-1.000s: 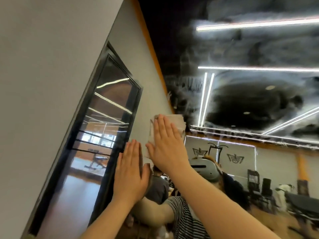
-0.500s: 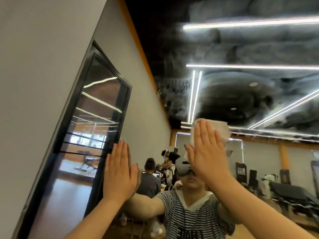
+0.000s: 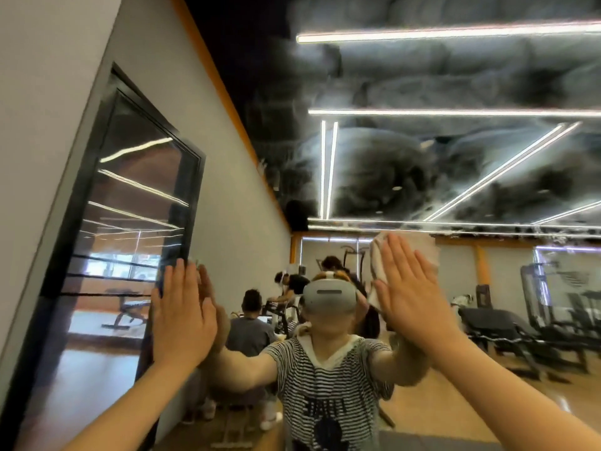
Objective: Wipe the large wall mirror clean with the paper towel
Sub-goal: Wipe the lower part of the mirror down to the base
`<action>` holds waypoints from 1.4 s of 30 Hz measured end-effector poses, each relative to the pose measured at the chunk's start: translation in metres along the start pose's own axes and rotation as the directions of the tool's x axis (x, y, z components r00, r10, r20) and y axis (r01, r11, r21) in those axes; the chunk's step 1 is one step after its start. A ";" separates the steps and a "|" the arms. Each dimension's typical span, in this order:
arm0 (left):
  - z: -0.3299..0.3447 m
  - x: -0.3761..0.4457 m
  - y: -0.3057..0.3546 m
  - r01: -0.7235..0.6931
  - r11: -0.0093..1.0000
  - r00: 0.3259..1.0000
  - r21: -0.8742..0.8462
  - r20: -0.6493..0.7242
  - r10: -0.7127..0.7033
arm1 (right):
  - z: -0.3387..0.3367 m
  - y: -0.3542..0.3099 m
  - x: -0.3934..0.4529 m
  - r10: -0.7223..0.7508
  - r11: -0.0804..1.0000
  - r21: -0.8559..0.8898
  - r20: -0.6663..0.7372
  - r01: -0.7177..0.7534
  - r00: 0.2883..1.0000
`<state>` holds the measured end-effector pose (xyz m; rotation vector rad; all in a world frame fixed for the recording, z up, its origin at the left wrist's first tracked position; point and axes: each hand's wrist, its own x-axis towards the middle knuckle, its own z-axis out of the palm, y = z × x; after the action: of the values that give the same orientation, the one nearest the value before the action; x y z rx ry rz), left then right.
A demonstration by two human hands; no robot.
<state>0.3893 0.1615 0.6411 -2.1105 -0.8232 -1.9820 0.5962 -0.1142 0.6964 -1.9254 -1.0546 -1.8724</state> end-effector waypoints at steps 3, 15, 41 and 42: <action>0.002 -0.011 0.054 -0.233 0.972 0.971 0.015 0.050 0.232 | -0.006 0.010 -0.006 0.022 1.000 -0.008 0.058 -0.021 0.998; 0.039 -0.043 0.129 -0.418 0.908 0.903 0.039 0.124 0.411 | 0.008 -0.046 0.031 -0.093 0.995 0.052 0.029 0.091 0.995; 0.045 -0.044 0.126 -0.426 0.903 0.902 -0.057 0.049 0.429 | -0.016 0.030 -0.013 0.077 0.984 0.157 0.030 -0.081 0.997; 0.044 -0.043 0.126 -0.428 0.902 0.901 -0.059 0.048 0.431 | -0.018 0.046 -0.022 0.164 0.971 0.168 0.044 -0.169 0.986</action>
<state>0.4881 0.0624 0.6276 -2.1513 -0.2777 -1.7239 0.6142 -0.1647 0.6921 -1.8847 -0.9936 -1.6140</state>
